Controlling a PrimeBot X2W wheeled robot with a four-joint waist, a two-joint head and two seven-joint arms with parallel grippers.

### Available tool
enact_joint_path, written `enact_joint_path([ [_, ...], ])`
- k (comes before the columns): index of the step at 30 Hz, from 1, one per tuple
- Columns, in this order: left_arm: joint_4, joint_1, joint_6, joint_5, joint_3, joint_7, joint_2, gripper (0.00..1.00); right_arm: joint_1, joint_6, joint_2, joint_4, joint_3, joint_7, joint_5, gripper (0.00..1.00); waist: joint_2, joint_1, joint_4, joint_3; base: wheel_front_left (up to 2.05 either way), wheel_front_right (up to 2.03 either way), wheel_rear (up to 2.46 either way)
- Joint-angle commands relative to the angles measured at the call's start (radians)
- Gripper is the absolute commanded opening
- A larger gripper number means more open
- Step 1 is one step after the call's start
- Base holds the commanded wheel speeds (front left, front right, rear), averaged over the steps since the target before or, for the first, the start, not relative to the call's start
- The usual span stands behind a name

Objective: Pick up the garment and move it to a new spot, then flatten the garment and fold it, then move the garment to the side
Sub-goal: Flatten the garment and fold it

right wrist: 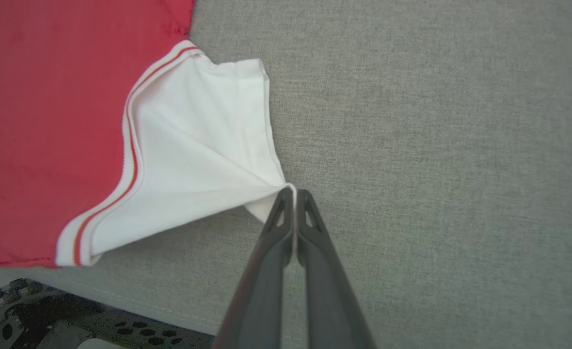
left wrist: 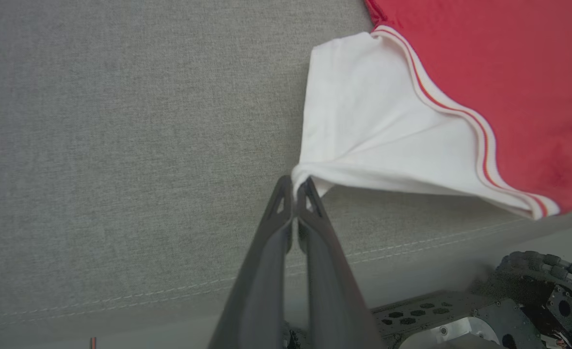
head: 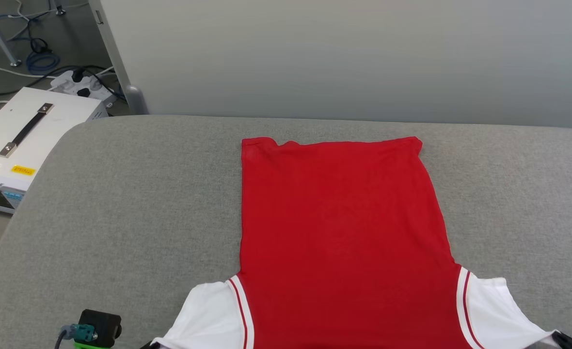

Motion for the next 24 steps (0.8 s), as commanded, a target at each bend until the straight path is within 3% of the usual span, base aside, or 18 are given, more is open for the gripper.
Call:
enact_joint_path([
  [1, -0.014, 0.015, 0.012, -0.007, 0.002, 0.007, 0.013, 0.00, 0.029, -0.002, -0.005, -0.021, -0.025, 0.020, -0.003, 0.00, 0.0000, 0.0001, 0.002, 0.004, 0.00, 0.00, 0.00],
  [8, -0.057, -0.010, 0.025, -0.001, -0.010, 0.022, -0.012, 0.00, 0.089, -0.002, 0.033, -0.120, -0.112, 0.123, -0.055, 0.00, 0.0000, 0.0001, 0.004, 0.021, 0.00, 0.00, 0.00],
  [9, -0.064, -0.018, 0.026, 0.002, -0.013, 0.024, -0.016, 0.00, 0.088, -0.002, 0.037, -0.137, -0.125, 0.136, -0.066, 0.56, 0.0000, 0.0001, 0.005, 0.024, 0.00, 0.00, 0.00],
  [10, -0.073, -0.025, 0.027, 0.004, -0.015, 0.028, -0.020, 0.00, 0.087, -0.002, 0.043, -0.149, -0.142, 0.153, -0.074, 1.00, 0.0000, 0.0001, 0.006, 0.030, 0.00, 0.00, 0.00],
  [19, -0.229, -0.068, 0.053, 0.015, -0.036, 0.101, -0.020, 0.00, -0.009, -0.002, 0.070, -0.309, -0.289, 0.345, -0.060, 1.00, 0.0000, 0.0001, 0.038, 0.107, 0.00, 0.00, 0.00],
  [24, -0.377, -0.111, 0.091, 0.036, -0.035, 0.149, -0.014, 0.00, -0.208, -0.002, 0.097, -0.387, -0.336, 0.503, -0.073, 1.00, 0.0000, 0.0001, 0.092, 0.242, 0.00, 0.00, 0.00],
])
